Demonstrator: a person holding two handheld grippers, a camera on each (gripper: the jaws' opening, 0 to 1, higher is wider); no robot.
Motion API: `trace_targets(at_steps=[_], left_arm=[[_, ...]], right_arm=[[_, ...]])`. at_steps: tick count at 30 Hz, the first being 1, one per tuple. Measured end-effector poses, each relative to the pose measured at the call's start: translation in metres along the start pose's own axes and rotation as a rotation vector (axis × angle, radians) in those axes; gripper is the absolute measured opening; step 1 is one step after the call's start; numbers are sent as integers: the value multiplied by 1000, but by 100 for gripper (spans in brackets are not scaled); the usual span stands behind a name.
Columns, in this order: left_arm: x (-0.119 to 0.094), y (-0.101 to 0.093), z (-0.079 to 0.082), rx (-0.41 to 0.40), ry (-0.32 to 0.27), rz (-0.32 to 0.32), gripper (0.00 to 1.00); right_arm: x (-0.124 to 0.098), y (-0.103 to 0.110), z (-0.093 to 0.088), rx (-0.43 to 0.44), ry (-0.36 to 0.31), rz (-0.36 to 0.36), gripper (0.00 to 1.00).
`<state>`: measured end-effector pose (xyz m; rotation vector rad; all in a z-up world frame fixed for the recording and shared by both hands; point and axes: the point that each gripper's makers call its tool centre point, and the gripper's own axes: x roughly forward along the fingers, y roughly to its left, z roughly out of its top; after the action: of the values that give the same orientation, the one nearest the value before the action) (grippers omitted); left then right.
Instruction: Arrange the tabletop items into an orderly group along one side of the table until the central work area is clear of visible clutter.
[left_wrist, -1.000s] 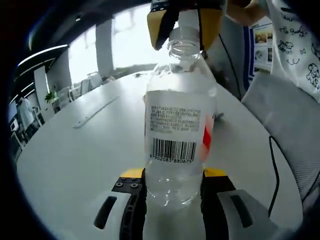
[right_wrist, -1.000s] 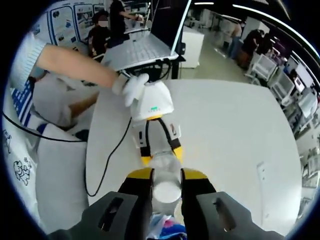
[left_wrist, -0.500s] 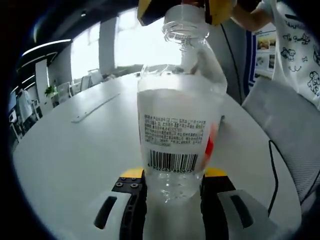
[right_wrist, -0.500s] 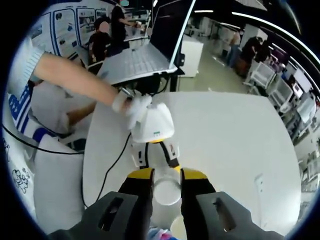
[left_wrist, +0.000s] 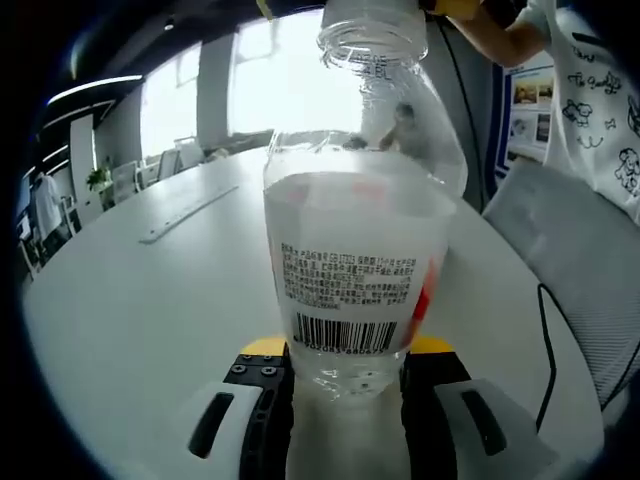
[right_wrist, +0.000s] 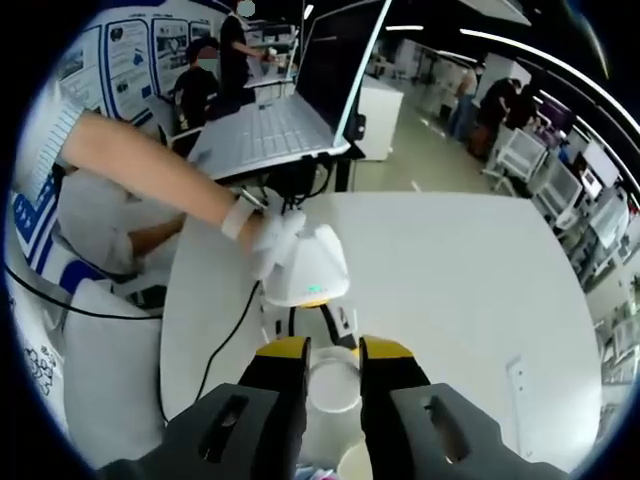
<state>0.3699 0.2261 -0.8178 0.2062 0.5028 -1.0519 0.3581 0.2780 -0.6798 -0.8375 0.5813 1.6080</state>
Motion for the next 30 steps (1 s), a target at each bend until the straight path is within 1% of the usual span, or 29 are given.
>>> trace_targets(at_steps=[1,2,3,4,5,6,8,11,15,18,19,20,24,28,30], left_arm=[[0,0,0,-3,-2,0,38],[0,0,1,-10,-10,-1,38],[1,1,-1,-10,0,1,37],[1,1,0,23,-3,-2,37],[1,-1,0,-6,-3,-3,38],[1,0,0,-4,-3,-3,38],[1,1,0,-11,-10,-3,38],[1,1,0,-9,-12,0,38],[0,2,0,-12,-15,-1,38],[0,3,0,-12,-15,-1,38],[0,3,-1,-12,-15,-2,38],[0,3,-1,-14,-17,-2,38],[0,4,-1,-15,-22,1,38],[0,5,-1,-19,-27,5,38],[0,5,-1,-22,-31,6,38]], right_arm=[[0,-1,1,-5,-5,-5,13],[-1,-3,7,-10,-30,-13,0],[-4,-1,8,-3,-31,2,0],[1,-2,6,6,-23,-8,0],[5,-1,5,-41,-20,-9,0],[6,-2,6,-47,-28,-19,0],[8,0,5,-22,-32,-11,0],[9,-3,5,-37,-31,-33,0],[6,-3,6,-24,-36,-34,0],[0,-1,9,-30,-52,-34,0],[-1,-2,11,-30,-60,-47,0],[1,-9,15,-24,-66,-45,0],[-3,-11,21,-6,-101,-46,0],[-10,-10,19,7,-124,-56,0],[-13,-8,18,28,-141,-54,0]])
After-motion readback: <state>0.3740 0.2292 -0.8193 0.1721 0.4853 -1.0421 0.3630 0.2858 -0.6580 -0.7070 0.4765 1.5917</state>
